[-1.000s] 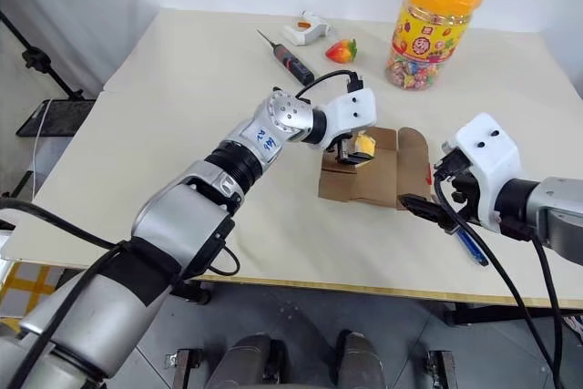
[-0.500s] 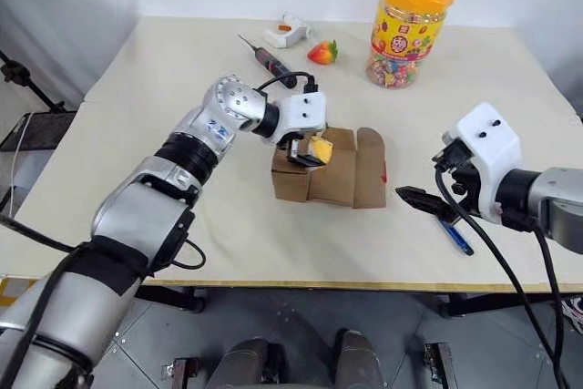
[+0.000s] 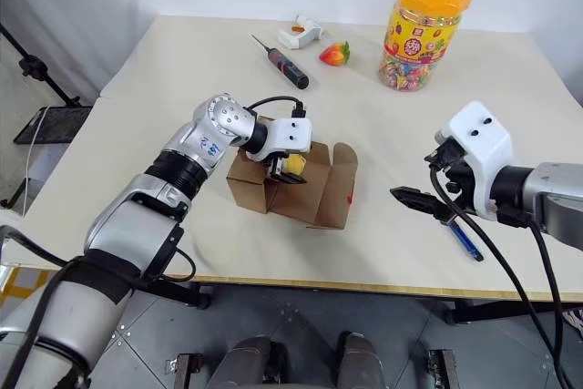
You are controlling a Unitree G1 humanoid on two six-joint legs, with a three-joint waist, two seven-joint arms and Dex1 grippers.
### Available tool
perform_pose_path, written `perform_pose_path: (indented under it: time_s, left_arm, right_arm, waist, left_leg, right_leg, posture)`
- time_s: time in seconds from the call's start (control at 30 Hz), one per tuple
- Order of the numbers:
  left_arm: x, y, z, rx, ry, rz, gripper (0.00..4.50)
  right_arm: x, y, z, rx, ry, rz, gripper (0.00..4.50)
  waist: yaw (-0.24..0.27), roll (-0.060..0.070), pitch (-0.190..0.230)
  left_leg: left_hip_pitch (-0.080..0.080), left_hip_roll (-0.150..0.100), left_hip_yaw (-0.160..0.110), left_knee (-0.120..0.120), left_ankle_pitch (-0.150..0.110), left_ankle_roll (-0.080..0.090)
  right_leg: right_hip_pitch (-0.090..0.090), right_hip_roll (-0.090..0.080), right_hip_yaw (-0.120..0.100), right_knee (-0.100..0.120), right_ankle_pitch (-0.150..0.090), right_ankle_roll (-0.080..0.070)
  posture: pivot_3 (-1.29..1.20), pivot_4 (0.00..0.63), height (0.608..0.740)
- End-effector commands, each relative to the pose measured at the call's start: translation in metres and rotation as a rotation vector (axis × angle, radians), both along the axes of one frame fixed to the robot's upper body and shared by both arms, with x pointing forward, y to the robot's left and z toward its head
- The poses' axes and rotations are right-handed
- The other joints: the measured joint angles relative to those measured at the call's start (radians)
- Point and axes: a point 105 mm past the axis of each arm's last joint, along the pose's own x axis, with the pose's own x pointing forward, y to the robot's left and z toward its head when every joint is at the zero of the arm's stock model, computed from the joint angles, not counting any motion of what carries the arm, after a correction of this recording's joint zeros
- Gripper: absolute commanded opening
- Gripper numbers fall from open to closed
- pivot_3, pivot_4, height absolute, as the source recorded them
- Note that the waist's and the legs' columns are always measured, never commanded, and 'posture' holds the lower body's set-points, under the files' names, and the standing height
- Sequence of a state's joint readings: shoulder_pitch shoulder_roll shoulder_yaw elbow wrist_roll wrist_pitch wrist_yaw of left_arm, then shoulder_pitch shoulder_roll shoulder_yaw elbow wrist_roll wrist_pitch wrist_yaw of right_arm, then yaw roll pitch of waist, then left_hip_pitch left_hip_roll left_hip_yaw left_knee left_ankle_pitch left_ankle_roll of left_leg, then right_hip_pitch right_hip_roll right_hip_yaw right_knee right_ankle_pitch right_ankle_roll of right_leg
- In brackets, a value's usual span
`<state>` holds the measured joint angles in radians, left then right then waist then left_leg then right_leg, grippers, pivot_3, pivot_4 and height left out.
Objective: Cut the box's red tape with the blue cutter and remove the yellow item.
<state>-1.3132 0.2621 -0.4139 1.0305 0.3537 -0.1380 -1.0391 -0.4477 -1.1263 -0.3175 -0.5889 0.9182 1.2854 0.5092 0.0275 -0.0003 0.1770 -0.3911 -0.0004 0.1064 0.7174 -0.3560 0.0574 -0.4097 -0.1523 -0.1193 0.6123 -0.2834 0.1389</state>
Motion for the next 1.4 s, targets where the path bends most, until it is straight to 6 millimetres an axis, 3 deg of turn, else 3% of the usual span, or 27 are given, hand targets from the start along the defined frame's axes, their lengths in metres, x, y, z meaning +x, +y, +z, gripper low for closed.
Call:
perform_pose_path:
  time_s: [0.03,0.1,0.2,0.6,0.77,0.9,1.1,1.27,1.4]
  left_arm:
    - [0.006,0.015,-0.019,0.16,-0.044,0.017,4.19]
    - [0.007,0.019,-0.019,0.189,-0.046,0.019,4.19]
    - [0.006,0.024,-0.019,0.22,-0.039,0.014,3.61]
    - [0.007,0.018,-0.001,0.127,-0.039,0.021,0.08]
    - [-0.005,-0.003,0.035,-0.139,0.046,-0.033,0.03]
    - [-0.014,-0.007,0.056,-0.286,0.114,-0.061,0.03]
    - [-0.007,0.02,0.065,-0.329,0.042,0.02,0.03]
    - [-0.008,0.026,0.083,-0.411,0.004,0.039,0.03]
    - [-0.016,0.045,0.095,-0.455,0.006,0.073,0.03]
  right_arm:
    - [0.0,-0.001,0.01,-0.021,-0.051,-0.007,4.5]
    - [-0.001,-0.003,0.01,-0.024,-0.051,-0.013,4.5]
    - [-0.002,-0.005,0.01,-0.026,-0.05,-0.024,4.5]
    - [0.001,-0.007,0.012,-0.023,-0.055,-0.029,4.5]
    - [0.003,-0.007,0.013,-0.023,-0.058,-0.025,4.5]
    - [0.003,-0.005,0.013,-0.022,-0.058,-0.02,4.5]
    - [0.012,0.006,0.011,0.022,-0.078,-0.007,4.5]
    - [0.022,0.017,0.009,0.089,-0.088,-0.014,4.5]
    - [0.036,0.037,-0.011,0.164,-0.042,0.005,4.5]
  waist:
    - [0.0,0.0,0.0]
    - [-0.002,0.0,0.0]
    - [-0.002,0.0,0.0]
    - [-0.006,0.0,0.0]
    - [-0.004,0.0,0.0]
    - [-0.002,0.0,0.0]
    - [-0.003,0.0,0.0]
    - [-0.001,-0.001,0.0]
    - [-0.005,-0.001,0.0]
  left_leg:
    - [0.0,0.0,0.0,0.0,0.0,0.0]
    - [0.0,0.0,0.0,0.0,0.0,0.0]
    - [0.0,0.0,0.0,0.0,0.0,0.0]
    - [0.0,0.001,0.001,-0.002,0.0,0.0]
    - [-0.001,0.001,0.001,-0.002,0.0,0.0]
    - [-0.008,0.0,-0.001,0.002,0.0,0.0]
    - [-0.011,0.0,-0.004,0.003,0.0,0.0]
    - [-0.012,-0.001,-0.005,0.003,0.0,0.0]
    - [-0.013,-0.001,-0.007,0.003,0.0,0.0]
  right_leg:
    - [0.0,0.0,0.0,0.0,0.0,0.0]
    - [0.0,0.0,0.0,0.0,0.0,0.0]
    - [0.0,0.0,0.0,0.0,0.0,0.0]
    - [-0.001,0.001,0.0,0.0,0.0,0.0]
    - [-0.002,0.001,0.0,-0.001,0.0,0.0]
    - [-0.006,0.001,-0.003,0.0,0.0,0.0]
    - [-0.007,0.001,-0.006,0.0,0.0,0.0]
    - [-0.007,0.001,-0.007,0.0,0.0,0.0]
    - [-0.006,0.001,-0.009,-0.001,0.0,0.0]
  posture:
    - [0.0,0.15,0.74]
    - [0.0,0.15,0.74]
    - [0.0,0.15,0.74]
    - [0.0,0.15,0.74]
    - [0.0,0.15,0.74]
    - [0.0,0.15,0.74]
    - [0.0,0.15,0.74]
    - [0.0,0.15,0.74]
    - [0.0,0.15,0.74]
